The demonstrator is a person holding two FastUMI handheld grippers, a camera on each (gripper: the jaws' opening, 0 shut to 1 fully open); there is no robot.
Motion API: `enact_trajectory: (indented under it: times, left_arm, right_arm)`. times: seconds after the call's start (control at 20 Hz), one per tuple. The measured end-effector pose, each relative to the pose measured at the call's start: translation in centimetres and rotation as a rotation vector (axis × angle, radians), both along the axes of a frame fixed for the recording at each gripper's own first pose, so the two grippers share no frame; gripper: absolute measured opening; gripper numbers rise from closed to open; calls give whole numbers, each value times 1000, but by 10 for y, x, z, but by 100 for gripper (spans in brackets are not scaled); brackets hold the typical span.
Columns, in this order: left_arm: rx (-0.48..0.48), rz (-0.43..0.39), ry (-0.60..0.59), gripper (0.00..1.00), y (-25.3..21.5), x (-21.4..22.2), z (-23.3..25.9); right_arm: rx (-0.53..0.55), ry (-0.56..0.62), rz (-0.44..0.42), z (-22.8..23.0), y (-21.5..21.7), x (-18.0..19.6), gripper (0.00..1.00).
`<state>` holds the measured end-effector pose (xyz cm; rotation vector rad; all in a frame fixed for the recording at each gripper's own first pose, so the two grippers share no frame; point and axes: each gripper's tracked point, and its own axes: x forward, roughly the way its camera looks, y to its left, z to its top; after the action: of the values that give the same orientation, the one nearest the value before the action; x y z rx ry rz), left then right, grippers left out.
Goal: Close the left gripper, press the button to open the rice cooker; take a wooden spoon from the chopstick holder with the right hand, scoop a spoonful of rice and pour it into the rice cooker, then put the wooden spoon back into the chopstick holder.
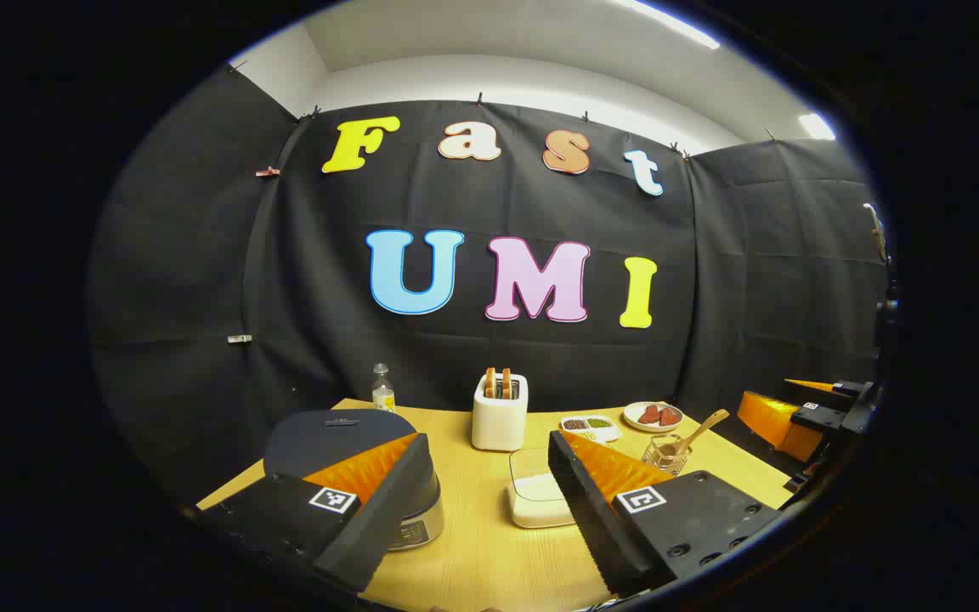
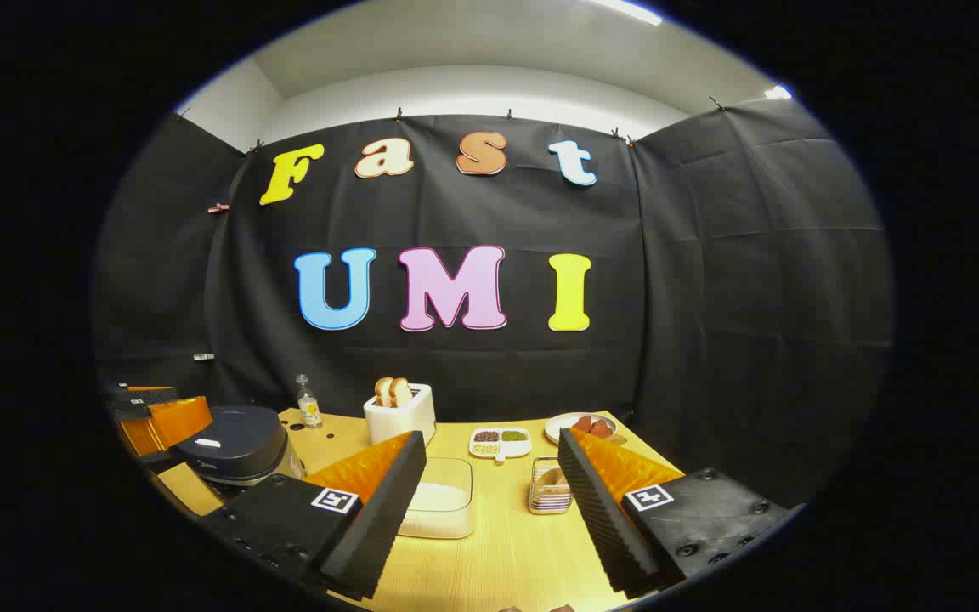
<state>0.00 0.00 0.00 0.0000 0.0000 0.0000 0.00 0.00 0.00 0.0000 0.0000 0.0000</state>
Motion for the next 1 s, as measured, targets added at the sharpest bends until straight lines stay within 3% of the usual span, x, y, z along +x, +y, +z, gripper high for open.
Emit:
enact_trajectory:
  times: [0.25, 0.4, 0.5, 0.55, 1.0]
  left_arm:
    - [-26, 5, 17, 92, 10, 2, -7]
    - [-21, 8, 21, 95, 11, 0, -11]
    - [-13, 8, 19, 95, 11, -1, -11]
    - [-13, 9, 15, 95, 11, -1, -9]
    - [-1, 45, -4, 95, 21, -8, -5]
  right_arm:
    - [19, 47, -8, -15, 4, -5, 98]
    - [44, 69, -3, -20, 5, -9, 98]
    - [50, 68, -10, -19, 2, -9, 94]
    - [53, 65, -13, -19, 1, -9, 98]
    - [77, 56, -59, -18, -15, -8, 98]
